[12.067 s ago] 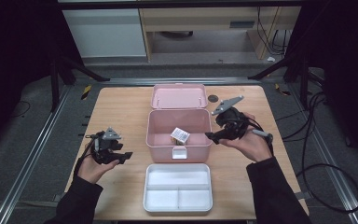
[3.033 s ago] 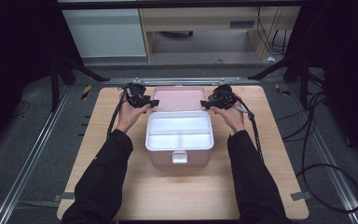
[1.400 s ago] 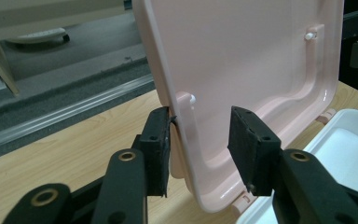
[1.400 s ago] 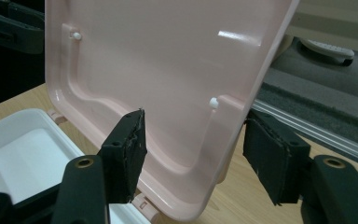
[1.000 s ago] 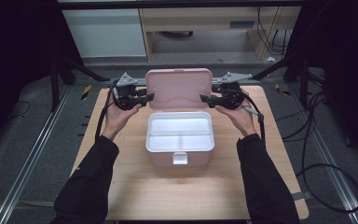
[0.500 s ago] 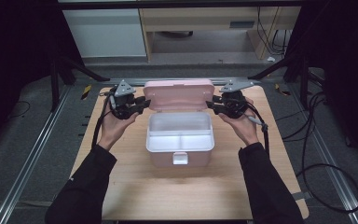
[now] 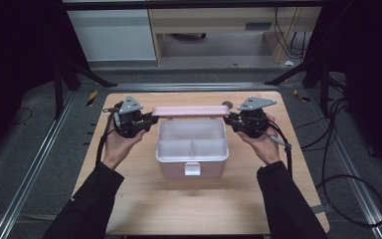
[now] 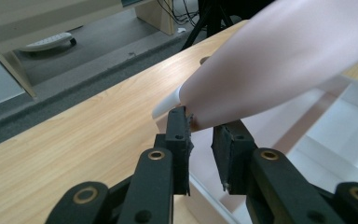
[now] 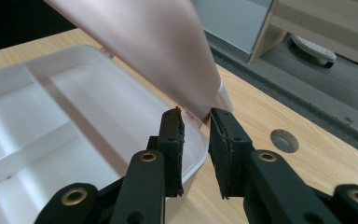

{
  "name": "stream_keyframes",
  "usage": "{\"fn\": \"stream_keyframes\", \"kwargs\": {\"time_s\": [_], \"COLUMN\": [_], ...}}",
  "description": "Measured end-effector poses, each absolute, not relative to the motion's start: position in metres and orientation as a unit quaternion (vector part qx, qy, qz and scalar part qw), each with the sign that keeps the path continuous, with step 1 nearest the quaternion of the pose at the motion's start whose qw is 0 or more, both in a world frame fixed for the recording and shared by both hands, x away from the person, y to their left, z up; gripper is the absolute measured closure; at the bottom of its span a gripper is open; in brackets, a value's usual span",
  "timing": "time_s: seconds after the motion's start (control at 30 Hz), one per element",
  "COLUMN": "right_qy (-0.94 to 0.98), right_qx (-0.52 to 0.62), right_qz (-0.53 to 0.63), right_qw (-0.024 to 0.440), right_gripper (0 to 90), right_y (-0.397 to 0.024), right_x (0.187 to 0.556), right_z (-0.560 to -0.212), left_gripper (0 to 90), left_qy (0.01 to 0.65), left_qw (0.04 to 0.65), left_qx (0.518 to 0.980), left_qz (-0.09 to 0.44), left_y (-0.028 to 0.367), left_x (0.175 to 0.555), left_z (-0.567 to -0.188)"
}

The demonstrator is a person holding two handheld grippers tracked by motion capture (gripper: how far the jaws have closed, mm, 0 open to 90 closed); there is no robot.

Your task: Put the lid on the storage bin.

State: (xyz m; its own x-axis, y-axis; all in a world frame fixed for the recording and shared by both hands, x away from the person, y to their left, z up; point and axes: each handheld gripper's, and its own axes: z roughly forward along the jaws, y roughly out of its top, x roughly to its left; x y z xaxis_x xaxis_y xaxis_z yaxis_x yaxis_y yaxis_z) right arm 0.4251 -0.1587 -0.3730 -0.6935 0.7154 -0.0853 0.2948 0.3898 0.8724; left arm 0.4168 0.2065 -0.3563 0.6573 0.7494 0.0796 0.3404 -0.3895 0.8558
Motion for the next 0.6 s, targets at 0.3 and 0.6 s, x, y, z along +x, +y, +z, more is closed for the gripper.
{"fn": "stream_keyframes", "kwargs": {"time_s": [0.3,0.6], "right_qy": [0.803,0.806], "right_qx": [0.303,0.305], "right_qz": [0.460,0.448], "right_qw": [0.229,0.237], "right_gripper": [71.3,56.4], "right_y": [-0.160,-0.161], "right_x": [0.408,0.393], "right_z": [-0.377,-0.390], "left_gripper": [70.0,62.7], "left_qy": [0.331,0.340], "left_qw": [0.425,0.419], "left_qx": [0.807,0.809], "left_qz": [0.242,0.234], "left_y": [0.206,0.211], "left_x": [0.398,0.385], "left_z": [-0.371,-0.384]}}
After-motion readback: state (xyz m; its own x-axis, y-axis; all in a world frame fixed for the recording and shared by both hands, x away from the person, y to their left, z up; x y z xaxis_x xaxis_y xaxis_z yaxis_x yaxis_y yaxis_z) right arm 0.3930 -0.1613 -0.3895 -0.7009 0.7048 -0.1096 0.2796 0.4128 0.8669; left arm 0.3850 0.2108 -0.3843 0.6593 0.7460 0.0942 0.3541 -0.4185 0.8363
